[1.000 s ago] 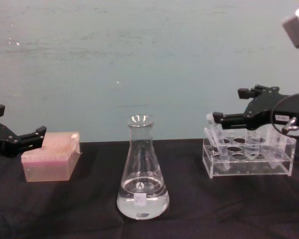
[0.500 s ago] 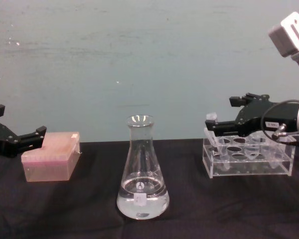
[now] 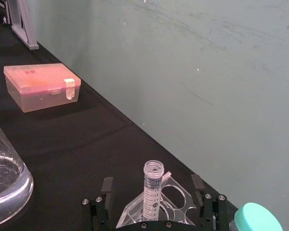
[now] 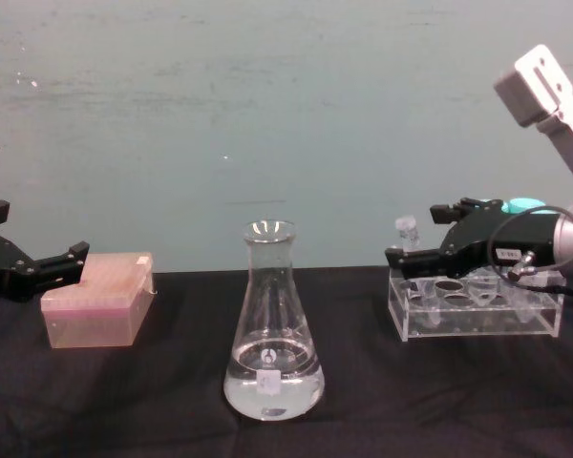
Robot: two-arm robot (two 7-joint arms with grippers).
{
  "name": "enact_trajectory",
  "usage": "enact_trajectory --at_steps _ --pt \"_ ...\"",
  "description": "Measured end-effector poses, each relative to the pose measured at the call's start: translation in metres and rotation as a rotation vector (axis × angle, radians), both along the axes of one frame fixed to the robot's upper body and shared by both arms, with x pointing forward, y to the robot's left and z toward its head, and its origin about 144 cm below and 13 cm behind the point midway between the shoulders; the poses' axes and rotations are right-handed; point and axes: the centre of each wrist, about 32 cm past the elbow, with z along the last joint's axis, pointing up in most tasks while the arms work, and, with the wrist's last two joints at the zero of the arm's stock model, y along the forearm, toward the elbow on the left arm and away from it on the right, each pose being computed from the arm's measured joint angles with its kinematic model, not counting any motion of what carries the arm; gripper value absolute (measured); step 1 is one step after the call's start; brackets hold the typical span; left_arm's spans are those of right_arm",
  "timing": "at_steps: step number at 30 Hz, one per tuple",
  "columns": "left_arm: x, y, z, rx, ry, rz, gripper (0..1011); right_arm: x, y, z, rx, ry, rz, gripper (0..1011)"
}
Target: Pour the liquid from the test tube into the beaker using one hand.
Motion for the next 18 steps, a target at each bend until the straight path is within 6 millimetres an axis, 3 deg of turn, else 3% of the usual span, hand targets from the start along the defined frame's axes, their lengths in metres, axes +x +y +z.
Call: enact_trajectory --at_steps 18 --pt "0.0 0.0 0.0 0.0 0.0 0.0 1000 0.0068 0.0025 -0.0049 -0.012 0.025 -0.019 1000"
